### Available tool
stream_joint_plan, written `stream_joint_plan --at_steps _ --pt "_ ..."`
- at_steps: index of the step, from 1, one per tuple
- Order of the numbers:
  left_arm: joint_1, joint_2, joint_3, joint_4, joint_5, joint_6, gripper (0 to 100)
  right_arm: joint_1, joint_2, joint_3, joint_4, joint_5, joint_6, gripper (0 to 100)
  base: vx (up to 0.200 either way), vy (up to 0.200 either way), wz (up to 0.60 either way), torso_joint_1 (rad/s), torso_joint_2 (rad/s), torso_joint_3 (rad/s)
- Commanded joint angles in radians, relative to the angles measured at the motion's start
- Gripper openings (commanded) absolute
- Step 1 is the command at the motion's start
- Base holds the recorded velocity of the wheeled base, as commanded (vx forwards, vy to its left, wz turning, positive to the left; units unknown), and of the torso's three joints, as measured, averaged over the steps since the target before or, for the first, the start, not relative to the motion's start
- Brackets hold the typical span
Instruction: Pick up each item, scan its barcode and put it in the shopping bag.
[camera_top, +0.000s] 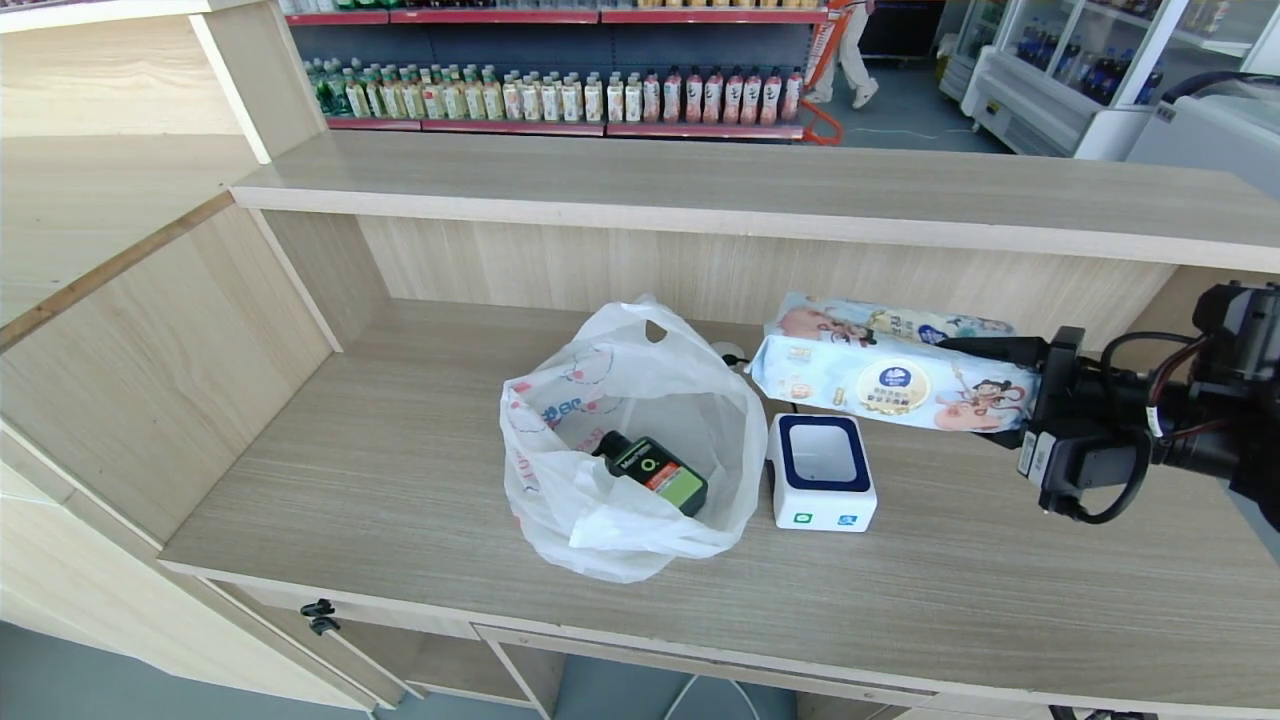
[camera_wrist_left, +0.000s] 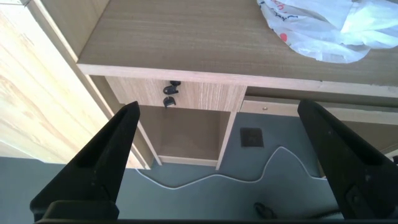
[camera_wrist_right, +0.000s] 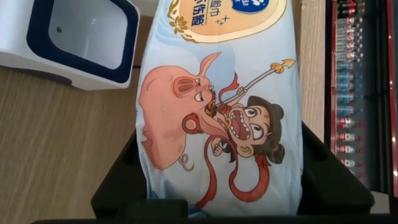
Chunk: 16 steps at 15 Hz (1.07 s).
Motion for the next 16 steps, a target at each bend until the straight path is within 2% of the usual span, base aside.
stream_joint_plan --at_steps 1,8,16 --pt "0.0 0.001 0.0 0.0 0.0 0.0 100 -0.001 0.021 0.002 -0.001 0.017 -0.023 0 0.0 0.0 0.0 0.0 0.0 0.0" --pt "0.0 0.001 0.0 0.001 0.0 0.0 100 -0.038 0.05 0.004 0.001 0.06 -0.112 0 0.0 0.0 0.0 0.0 0.0 0.0" --pt "0.0 0.001 0.0 0.0 0.0 0.0 100 -0.044 0.035 0.005 0.015 0.065 -0.12 0 0.0 0.0 0.0 0.0 0.0 0.0"
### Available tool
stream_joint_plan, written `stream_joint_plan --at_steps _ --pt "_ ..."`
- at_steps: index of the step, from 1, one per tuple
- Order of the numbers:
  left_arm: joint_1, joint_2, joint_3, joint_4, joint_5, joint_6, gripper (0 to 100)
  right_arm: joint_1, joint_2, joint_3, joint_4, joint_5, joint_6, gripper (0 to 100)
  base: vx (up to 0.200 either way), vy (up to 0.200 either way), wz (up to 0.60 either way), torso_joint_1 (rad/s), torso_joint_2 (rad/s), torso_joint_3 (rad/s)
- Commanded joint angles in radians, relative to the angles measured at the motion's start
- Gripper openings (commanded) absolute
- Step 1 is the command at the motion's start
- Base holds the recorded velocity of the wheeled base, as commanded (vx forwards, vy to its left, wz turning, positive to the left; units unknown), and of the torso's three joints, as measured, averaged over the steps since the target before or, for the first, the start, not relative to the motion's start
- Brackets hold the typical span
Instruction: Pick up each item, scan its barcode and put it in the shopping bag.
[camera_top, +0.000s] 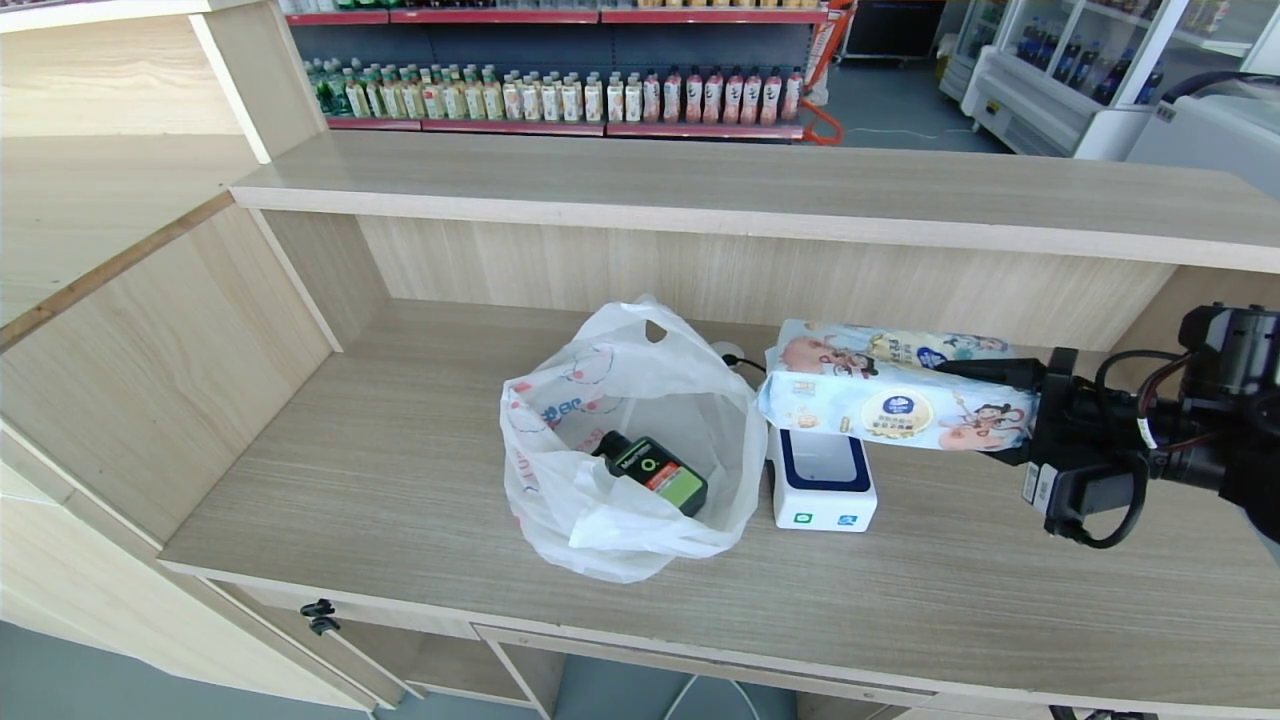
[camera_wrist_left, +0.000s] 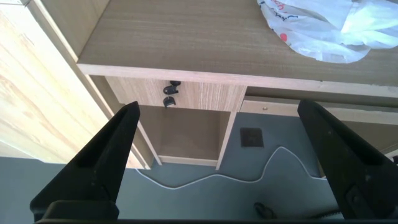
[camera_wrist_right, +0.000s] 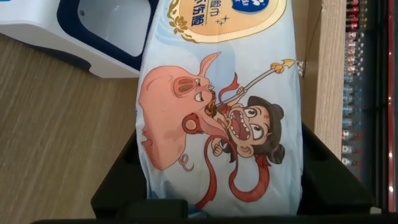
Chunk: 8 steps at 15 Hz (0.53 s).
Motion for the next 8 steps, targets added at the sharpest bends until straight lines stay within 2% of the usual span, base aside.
stream_joint_plan --at_steps 1,5,6,8 --pt "0.0 0.001 0.0 0.0 0.0 0.0 100 0.0 -0.03 0.0 0.016 0.001 0.004 0 0.0 0.0 0.0 0.0 0.0 0.0" --pt "0.0 0.001 0.0 0.0 0.0 0.0 100 0.002 -0.103 -0.017 0.155 -0.001 0.042 0 0.0 0.0 0.0 0.0 0.0 0.0" --pt "0.0 0.001 0.0 0.0 0.0 0.0 100 0.014 -0.157 -0.026 0.232 -0.002 0.108 0 0.0 0.0 0.0 0.0 0.0 0.0" --pt "0.0 0.001 0.0 0.0 0.0 0.0 100 0.062 -0.303 -0.035 0.392 -0.007 0.333 0 0.0 0.0 0.0 0.0 0.0 0.0"
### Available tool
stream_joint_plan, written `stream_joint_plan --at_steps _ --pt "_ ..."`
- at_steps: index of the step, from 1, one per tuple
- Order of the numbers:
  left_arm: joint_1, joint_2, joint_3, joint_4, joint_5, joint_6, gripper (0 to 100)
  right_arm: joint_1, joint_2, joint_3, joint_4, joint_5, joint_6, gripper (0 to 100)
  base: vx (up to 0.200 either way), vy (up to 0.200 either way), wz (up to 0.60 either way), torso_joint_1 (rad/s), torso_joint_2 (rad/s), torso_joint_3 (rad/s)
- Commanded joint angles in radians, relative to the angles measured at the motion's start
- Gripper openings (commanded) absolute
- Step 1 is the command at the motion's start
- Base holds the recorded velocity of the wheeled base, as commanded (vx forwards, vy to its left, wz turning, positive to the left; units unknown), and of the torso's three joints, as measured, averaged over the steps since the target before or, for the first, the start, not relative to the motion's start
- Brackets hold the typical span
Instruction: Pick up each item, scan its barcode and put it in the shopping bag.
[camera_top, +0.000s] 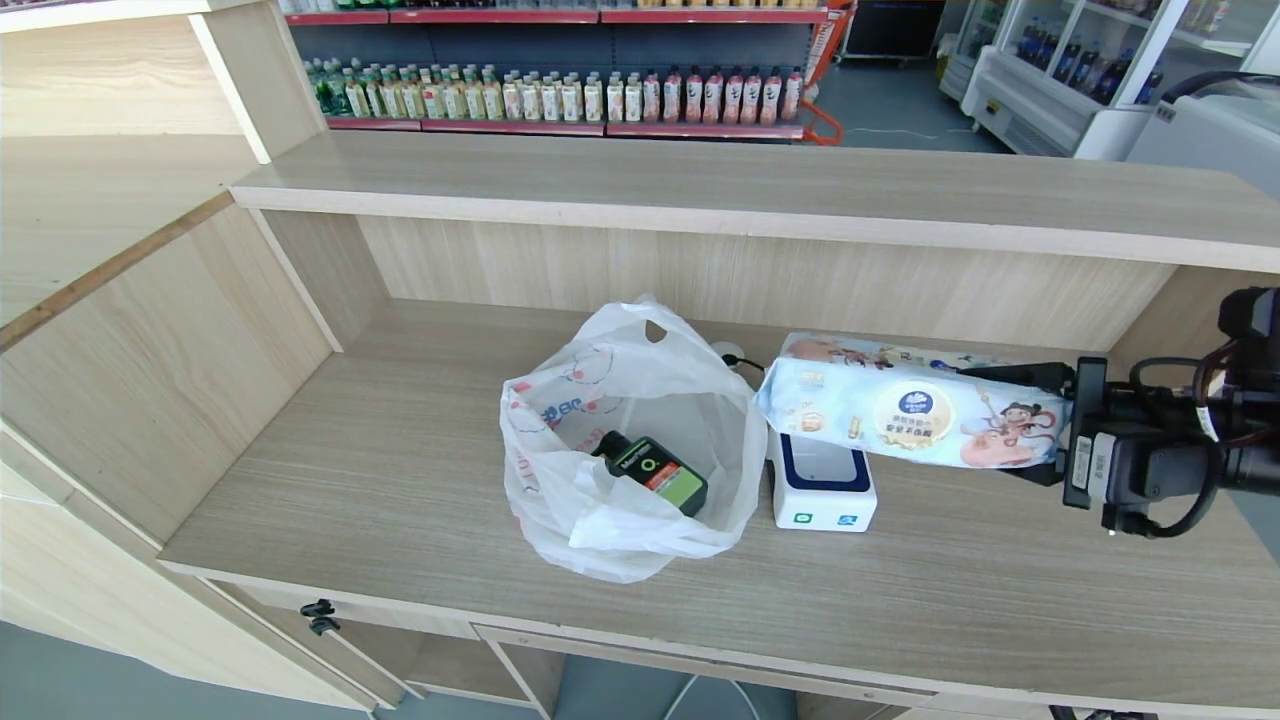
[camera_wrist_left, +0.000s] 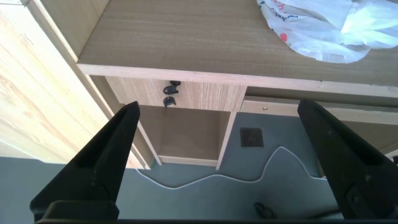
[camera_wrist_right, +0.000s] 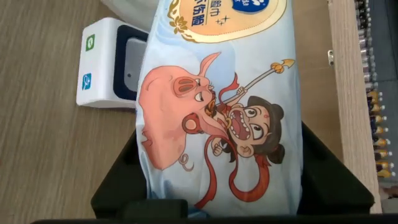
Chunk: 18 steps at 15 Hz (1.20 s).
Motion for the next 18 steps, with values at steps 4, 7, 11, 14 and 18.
stream_joint_plan --at_steps 4,7,11,14,18 --pt "0.0 0.001 0.0 0.0 0.0 0.0 100 0.124 -0.334 -0.039 0.121 -0.216 0.862 0 0.0 0.0 0.0 0.0 0.0 0.0" --pt "0.0 0.001 0.0 0.0 0.0 0.0 100 0.207 -0.323 -0.118 0.173 -0.447 1.22 0 0.0 0.0 0.0 0.0 0.0 0.0" --pt "0.0 0.001 0.0 0.0 0.0 0.0 100 0.297 -0.493 -0.082 0.333 -0.572 1.284 0 0.0 0.0 0.0 0.0 0.0 0.0" --pt "0.0 0.001 0.0 0.0 0.0 0.0 100 0.428 -0.515 -0.118 0.377 -0.788 1.453 0 0.0 0.0 0.0 0.0 0.0 0.0" --pt "0.0 0.001 0.0 0.0 0.0 0.0 100 0.655 -0.541 -0.098 0.389 -1.024 1.522 0 0.0 0.0 0.0 0.0 0.0 0.0"
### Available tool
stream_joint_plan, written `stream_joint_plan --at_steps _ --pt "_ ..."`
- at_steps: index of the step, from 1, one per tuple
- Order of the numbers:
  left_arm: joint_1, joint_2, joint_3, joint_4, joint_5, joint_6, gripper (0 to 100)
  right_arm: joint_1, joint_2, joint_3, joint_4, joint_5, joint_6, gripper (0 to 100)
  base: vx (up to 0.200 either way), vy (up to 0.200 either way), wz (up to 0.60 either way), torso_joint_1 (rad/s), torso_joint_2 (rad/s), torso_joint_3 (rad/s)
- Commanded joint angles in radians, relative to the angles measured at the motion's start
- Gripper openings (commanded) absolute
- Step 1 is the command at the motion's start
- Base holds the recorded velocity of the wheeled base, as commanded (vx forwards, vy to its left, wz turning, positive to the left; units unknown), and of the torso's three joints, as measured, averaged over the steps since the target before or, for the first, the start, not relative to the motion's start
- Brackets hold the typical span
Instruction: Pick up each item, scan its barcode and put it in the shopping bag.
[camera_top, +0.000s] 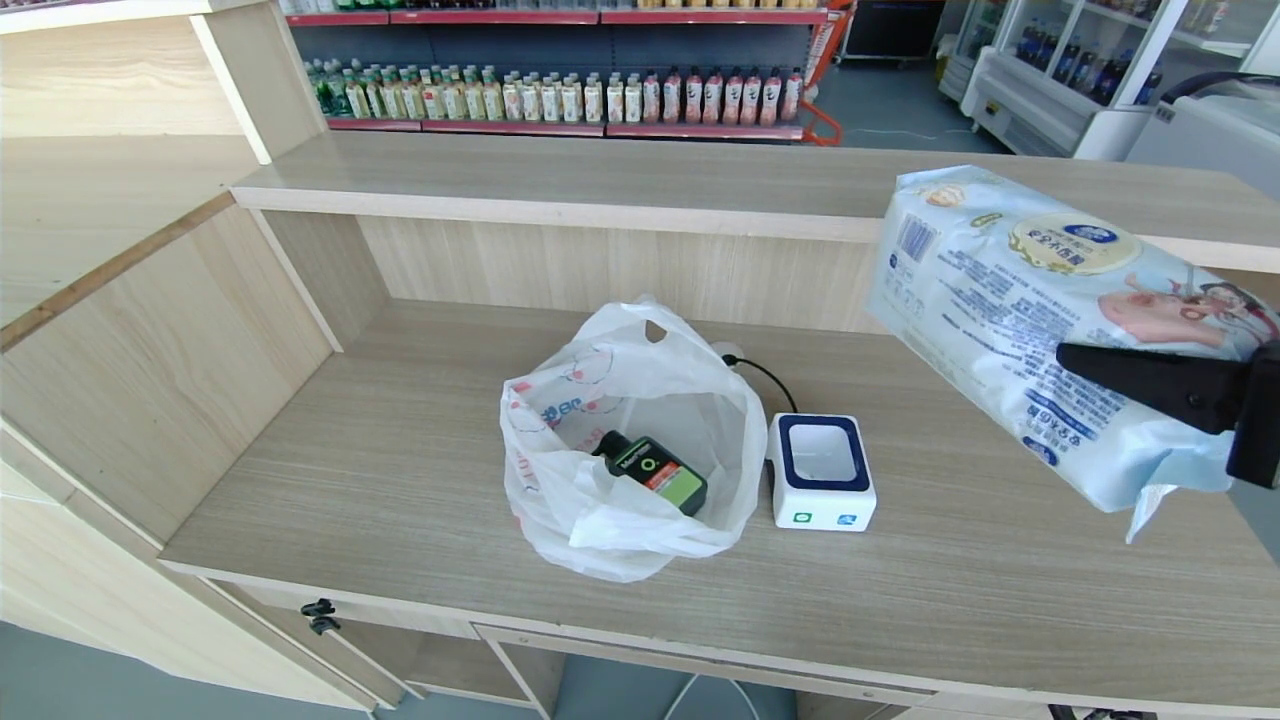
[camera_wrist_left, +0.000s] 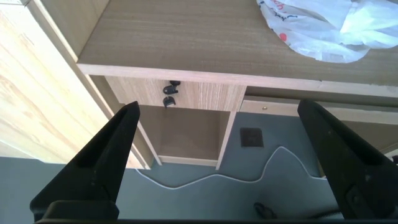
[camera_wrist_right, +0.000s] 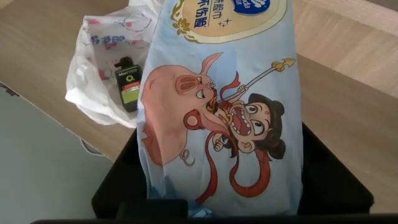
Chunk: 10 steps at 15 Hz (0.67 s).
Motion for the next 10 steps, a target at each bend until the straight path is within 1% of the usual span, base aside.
stream_joint_plan --at_steps 1,4,8,9,10 --pt "0.0 0.001 0.0 0.0 0.0 0.0 100 0.116 -0.022 0.029 -0.008 -0.031 0.006 0 0.0 0.0 0.0 0.0 0.0 0.0" --pt "0.0 0.001 0.0 0.0 0.0 0.0 100 0.152 -0.028 0.046 -0.004 -0.028 -0.003 0 0.0 0.0 0.6 -0.001 0.0 0.007" --pt "0.0 0.001 0.0 0.0 0.0 0.0 100 0.149 -0.035 0.058 -0.01 -0.017 -0.003 0 0.0 0.0 0.6 0.005 0.0 0.004" --pt "0.0 0.001 0.0 0.0 0.0 0.0 100 0.113 -0.017 0.058 -0.015 0.011 -0.008 0 0.0 0.0 0.0 0.0 0.0 0.0" --pt "0.0 0.001 0.0 0.0 0.0 0.0 100 0.026 0.027 0.051 -0.039 0.035 -0.009 0 0.0 0.0 0.0 0.0 0.0 0.0"
